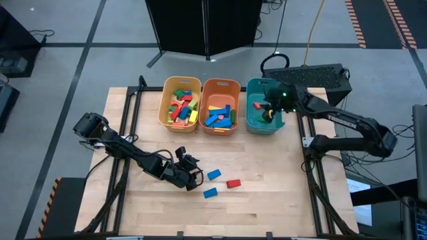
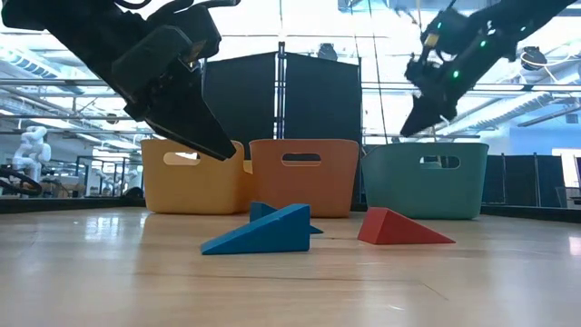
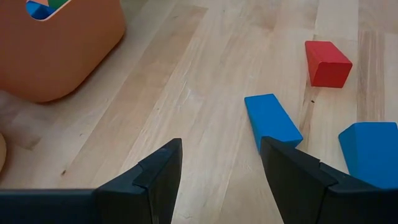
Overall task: Sort blocks by size
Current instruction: Put the blue triangle block into the blue bin
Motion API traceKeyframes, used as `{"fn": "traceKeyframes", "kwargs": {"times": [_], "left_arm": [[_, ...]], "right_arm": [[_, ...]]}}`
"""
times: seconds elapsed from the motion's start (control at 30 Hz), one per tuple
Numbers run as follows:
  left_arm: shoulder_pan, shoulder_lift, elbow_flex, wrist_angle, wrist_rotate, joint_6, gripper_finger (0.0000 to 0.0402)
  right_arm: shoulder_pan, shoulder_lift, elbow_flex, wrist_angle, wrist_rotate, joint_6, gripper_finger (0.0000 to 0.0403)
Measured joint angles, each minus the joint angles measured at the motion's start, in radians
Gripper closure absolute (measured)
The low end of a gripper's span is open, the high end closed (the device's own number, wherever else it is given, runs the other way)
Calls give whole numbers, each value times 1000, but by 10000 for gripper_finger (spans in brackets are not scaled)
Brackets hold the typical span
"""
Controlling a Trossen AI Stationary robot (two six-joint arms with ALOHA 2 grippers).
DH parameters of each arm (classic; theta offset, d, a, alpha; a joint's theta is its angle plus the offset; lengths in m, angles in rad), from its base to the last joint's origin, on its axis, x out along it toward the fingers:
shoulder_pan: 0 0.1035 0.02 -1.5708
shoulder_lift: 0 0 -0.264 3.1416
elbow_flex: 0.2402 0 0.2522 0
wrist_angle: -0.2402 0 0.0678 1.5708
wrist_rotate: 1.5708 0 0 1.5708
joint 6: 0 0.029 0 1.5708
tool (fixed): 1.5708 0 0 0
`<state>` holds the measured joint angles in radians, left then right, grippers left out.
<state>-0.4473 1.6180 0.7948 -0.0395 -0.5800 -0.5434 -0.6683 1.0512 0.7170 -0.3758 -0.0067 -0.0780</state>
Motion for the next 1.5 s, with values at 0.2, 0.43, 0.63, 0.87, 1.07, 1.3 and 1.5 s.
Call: {"fn": "traceKeyframes", "kwargs": {"times": [0.2,0.43,0.63,0.87,1.07,1.3,1.5], "left_arm": [[0,0,0,1,0,0,183],[0,0,0,8,0,0,183],[0,0,0,8,0,0,183],[0,0,0,9,0,0,183],[0,0,0,8,-1,0,183],[0,0,0,8,-1,0,183],[0,0,0,8,-1,0,183]], "right_arm": [[108,-83,0,38,-45,-8,255],[234,-92,2,68,-79,14,255],[340,-65,2,90,-78,39,255],[484,-2,2,192,-78,75,255],[602,93,2,293,-78,118,255],[723,254,2,435,-72,153,252],[795,414,2,594,-69,153,251]]}}
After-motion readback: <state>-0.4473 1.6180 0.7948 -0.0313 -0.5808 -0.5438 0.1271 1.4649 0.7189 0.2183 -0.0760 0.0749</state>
